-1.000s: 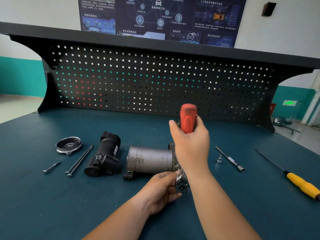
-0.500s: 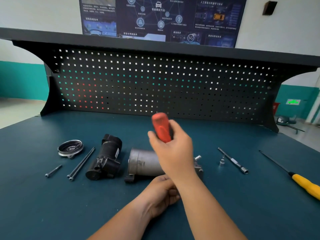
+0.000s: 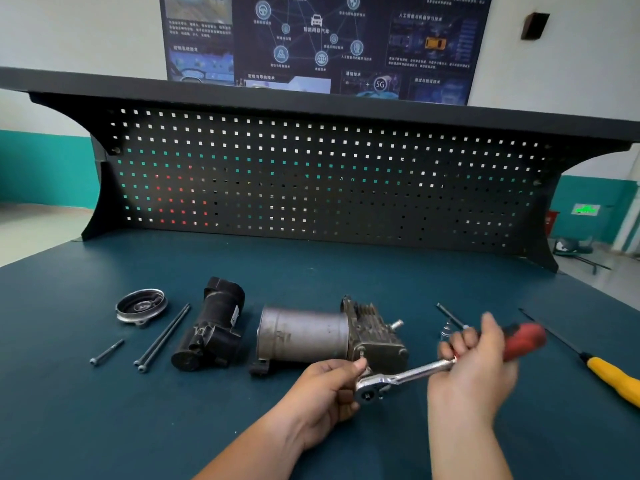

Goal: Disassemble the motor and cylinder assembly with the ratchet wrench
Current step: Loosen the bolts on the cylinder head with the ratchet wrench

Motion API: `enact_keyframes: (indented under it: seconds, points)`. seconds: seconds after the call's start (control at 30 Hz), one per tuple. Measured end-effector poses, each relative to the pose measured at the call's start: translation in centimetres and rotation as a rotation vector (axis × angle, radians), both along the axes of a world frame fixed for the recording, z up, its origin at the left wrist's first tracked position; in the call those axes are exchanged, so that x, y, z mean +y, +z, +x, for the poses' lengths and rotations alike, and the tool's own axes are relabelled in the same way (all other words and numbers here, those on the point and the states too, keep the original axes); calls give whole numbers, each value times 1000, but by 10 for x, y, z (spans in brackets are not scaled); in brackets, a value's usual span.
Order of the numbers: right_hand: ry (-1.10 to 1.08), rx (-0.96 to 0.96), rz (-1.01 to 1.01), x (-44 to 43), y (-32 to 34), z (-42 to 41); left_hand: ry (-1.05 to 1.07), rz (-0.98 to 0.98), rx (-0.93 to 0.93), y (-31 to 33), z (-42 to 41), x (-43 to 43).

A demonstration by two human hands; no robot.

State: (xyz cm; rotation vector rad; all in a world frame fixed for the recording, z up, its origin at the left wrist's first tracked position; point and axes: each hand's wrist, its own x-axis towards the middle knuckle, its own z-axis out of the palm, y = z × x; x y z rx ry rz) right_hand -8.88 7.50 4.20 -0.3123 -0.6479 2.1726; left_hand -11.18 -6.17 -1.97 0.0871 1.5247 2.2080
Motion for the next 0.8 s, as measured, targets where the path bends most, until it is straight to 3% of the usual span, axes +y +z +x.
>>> enact_keyframes:
  seconds: [0.27,0.4,0.5,0.63,0.8]
  points:
    - [190,-6,750,-36,43,-17,-88,11,-28,0,2,-1]
    - [148,16,1183,-64,45,-15,-90,16,2,-4,0,2]
    - [149,93,1377,-82,36,-10,-81,-19,43,-7,-3,2]
    - [154,80,1305,-75,36,-9,-76,-18,60,-8,-3,2]
    - [178,0,852,-48,37,-7,-73,-9,66,-2,1,2]
